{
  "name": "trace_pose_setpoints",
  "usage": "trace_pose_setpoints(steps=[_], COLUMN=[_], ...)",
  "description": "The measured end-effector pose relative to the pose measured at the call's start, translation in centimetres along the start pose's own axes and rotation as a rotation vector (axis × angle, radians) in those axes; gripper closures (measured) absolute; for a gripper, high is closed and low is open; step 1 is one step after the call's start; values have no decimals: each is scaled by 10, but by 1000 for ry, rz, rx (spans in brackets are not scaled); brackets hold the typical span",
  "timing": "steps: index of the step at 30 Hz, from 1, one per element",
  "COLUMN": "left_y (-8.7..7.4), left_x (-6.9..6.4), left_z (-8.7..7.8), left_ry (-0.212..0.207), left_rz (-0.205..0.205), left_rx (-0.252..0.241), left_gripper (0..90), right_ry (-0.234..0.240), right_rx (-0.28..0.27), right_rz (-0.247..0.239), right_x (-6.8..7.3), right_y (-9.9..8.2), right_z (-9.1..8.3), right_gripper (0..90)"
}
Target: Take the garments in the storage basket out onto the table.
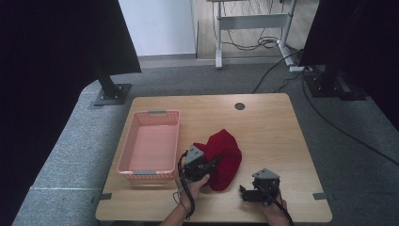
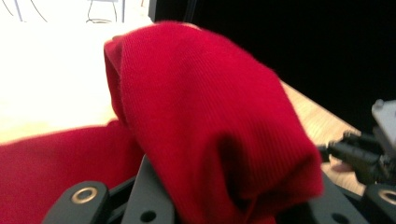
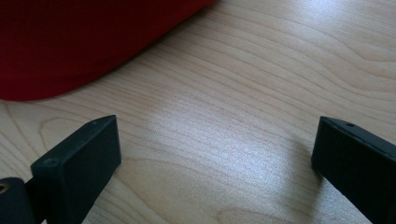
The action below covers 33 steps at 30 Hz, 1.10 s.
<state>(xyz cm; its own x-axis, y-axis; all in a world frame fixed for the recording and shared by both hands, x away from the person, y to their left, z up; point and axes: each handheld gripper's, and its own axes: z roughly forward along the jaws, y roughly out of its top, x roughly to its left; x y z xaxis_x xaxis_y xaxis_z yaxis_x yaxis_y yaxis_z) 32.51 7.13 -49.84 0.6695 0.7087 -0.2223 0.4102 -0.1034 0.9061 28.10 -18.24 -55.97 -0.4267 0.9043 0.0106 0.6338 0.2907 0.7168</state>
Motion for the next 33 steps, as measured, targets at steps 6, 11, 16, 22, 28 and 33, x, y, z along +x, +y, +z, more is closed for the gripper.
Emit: trace_pose_setpoints(steps=[6,11,16,22,28,33], left_y=[-7,-5,-2,7,13,15], left_x=[-1,1,1,-2,-2,2], left_z=[1,2,6,6,-1,-12], left_ry=[-15,-26,-57,-88,-120,-114], left_rz=[5,-9,-14,43,88,92], left_rx=[7,19,68,156,201,205], left_gripper=[687,628,441,276,230,215], right_ry=[0,0,0,0,-1,-1], right_rx=[0,0,0,0,0,0], right_rz=[0,0,0,0,1,1], right_x=[0,0,0,0,0,0], right_y=[0,0,0,0,0,0], right_z=[0,0,0,0,0,0], right_gripper=[11,11,11,12,11,11])
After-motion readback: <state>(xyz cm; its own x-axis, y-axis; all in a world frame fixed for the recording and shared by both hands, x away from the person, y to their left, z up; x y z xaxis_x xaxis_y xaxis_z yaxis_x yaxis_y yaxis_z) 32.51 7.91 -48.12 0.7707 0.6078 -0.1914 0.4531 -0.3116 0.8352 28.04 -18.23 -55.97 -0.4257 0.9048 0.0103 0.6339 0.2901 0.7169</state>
